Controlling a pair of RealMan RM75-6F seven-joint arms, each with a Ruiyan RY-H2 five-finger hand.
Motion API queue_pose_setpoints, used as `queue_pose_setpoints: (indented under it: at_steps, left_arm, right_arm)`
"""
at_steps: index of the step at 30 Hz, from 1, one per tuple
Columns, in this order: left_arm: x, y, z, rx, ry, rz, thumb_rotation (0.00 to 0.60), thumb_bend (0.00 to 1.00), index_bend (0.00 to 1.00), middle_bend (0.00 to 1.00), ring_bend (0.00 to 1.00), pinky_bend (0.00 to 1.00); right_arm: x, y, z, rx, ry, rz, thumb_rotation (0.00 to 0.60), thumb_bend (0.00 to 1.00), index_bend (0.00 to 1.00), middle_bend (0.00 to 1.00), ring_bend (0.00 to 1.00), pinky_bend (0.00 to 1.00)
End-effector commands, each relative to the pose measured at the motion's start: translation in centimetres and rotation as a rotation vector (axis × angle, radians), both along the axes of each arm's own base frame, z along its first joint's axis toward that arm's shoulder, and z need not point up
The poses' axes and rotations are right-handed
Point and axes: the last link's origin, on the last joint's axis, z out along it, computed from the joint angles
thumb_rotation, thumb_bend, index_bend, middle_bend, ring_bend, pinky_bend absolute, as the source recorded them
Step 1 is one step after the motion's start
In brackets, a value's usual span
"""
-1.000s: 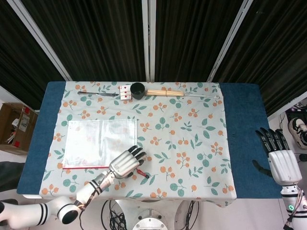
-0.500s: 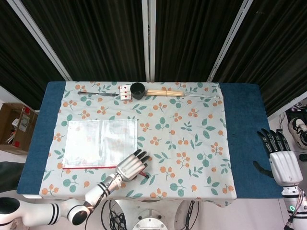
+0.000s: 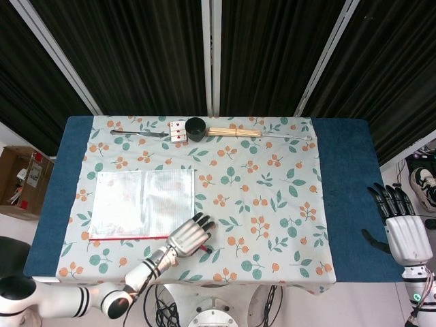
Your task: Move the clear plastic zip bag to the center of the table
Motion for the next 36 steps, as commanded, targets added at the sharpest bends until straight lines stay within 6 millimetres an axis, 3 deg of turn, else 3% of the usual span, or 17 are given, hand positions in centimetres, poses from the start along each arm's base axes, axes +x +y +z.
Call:
queue_pose_setpoints:
  at_steps: [1, 12, 16, 23, 27, 29, 34, 36]
  left_arm:
    - [0.0, 0.0, -0.1, -0.001, 0.007, -0.001, 0.600, 0.27, 0.52, 0.16, 0.10, 0.14]
    - [0.3, -0.2, -0.2, 0.032, -0.031, 0.001, 0.600, 0.41, 0.60, 0.17, 0.10, 0.14]
    - [0.4, -0.4, 0.4, 0.083, -0.104, 0.030, 0.600, 0.42, 0.61, 0.17, 0.10, 0.14]
    - [1.0, -1.3, 4.3, 0.265, -0.306, 0.047, 0.600, 0.41, 0.65, 0.20, 0.10, 0.14]
    - [1.6, -1.8, 6.7, 0.389, -0.423, 0.033, 0.600, 0.40, 0.69, 0.30, 0.18, 0.15]
    - [2.1, -2.0, 7.8, 0.448, -0.500, 0.016, 0.600, 0.40, 0.71, 0.39, 0.26, 0.21]
    - [2.7, -2.2, 9.3, 0.567, -0.584, -0.047, 0.600, 0.40, 0.74, 0.59, 0.46, 0.52]
    - [3.0, -2.4, 9.8, 0.606, -0.595, -0.067, 0.600, 0.40, 0.75, 0.64, 0.52, 0.60]
  right_arm:
    - [0.0, 0.0, 0.0, 0.001, -0.002, 0.000, 0.600, 0.13, 0.03, 0.04, 0.00, 0.05]
    - [-0.2, -0.2, -0.1, 0.004, -0.008, 0.004, 0.600, 0.13, 0.03, 0.04, 0.00, 0.05]
    - [-0.1, -0.4, 0.0, 0.003, -0.011, 0.013, 0.600, 0.13, 0.03, 0.04, 0.00, 0.05]
    - [1.6, -1.6, 0.6, 0.015, -0.029, 0.093, 0.600, 0.13, 0.03, 0.04, 0.00, 0.05]
    - [3.7, -3.0, 0.5, 0.046, -0.039, 0.172, 0.600, 0.13, 0.03, 0.04, 0.00, 0.05]
    - [5.2, -3.9, 0.3, 0.079, -0.051, 0.228, 0.600, 0.13, 0.03, 0.04, 0.00, 0.05]
    - [9.5, -6.1, -0.6, 0.172, -0.056, 0.367, 0.600, 0.13, 0.03, 0.06, 0.00, 0.05]
    - [11.5, -7.2, -1.1, 0.221, -0.065, 0.415, 0.600, 0.13, 0.02, 0.07, 0.00, 0.05]
